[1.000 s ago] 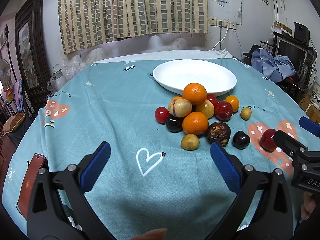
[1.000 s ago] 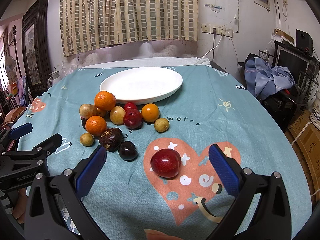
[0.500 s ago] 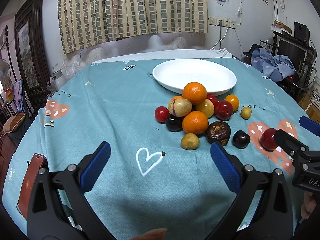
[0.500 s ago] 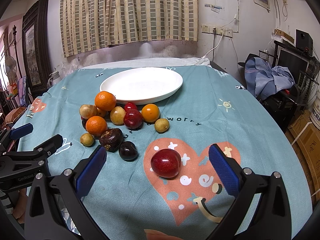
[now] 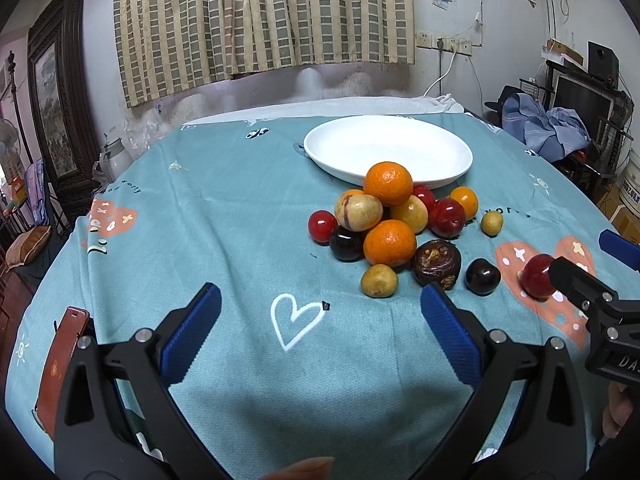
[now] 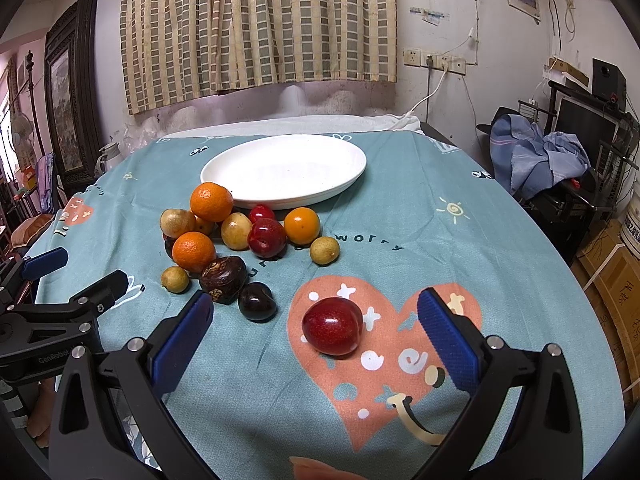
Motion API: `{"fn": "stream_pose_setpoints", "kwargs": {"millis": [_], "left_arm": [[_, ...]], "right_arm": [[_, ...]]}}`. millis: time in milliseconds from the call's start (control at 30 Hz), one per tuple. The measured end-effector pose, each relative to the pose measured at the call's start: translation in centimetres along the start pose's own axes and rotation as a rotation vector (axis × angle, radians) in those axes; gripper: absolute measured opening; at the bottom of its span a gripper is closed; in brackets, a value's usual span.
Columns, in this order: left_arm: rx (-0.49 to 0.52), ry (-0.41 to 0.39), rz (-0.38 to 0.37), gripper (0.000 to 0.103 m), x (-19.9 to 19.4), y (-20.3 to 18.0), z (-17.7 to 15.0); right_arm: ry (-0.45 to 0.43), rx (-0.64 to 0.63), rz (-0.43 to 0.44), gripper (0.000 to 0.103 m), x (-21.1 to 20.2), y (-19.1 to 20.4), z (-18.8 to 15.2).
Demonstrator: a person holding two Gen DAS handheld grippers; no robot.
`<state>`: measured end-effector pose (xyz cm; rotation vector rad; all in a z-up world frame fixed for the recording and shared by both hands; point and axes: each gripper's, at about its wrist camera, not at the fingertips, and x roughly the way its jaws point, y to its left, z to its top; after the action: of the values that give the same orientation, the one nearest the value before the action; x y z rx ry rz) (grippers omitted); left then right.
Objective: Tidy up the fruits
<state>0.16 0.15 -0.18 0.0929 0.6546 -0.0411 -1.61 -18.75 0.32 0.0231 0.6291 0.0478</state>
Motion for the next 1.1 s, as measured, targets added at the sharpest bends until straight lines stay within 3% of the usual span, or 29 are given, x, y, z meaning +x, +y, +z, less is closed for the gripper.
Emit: {"fn": "stream_pose_setpoints", "kwargs": {"millis": [333, 433, 633, 767, 900, 1033, 1100], "left_arm": [[0.01, 0.023, -0.007, 0.101, 0.6, -0.2, -0.2], [0.006, 0.078, -0.026, 0.101, 1.6, -0.1, -0.3], [-0.032, 0.193, -0.087, 0.101, 3.6, 0.6, -0.7], [-0.058, 0.322, -0.125, 0.101, 5.7, 1.0, -1.6], [-0.035, 0.339, -0.106, 0.101, 6.2, 0.6, -1.8], [-0.008, 0.357, -0.083, 0.101, 6.4, 0.3, -1.7], [-0.007, 0.358, -0.082, 0.101, 6.4, 0.2, -1.7]], "right_arm": [[0.005, -0.003, 0.041, 0.102, -0.1, 0.5, 0.0], [0.033, 0.004, 0.108, 0.102, 0.3, 0.5, 0.1], [0.129, 0.053, 0.15, 0.101, 2.1, -0.1, -0.3], [0.181, 0.109, 0.184, 0.086, 2.9, -1.0, -0.7], [0.274, 0.127, 0.212, 0.067, 4.5, -2.4, -1.1], [0.315, 0.086, 0.189, 0.055, 5.4, -2.8, -1.2], [0.31, 0.058, 0.172, 0.054, 5.6, -2.6, -0.9]]}}
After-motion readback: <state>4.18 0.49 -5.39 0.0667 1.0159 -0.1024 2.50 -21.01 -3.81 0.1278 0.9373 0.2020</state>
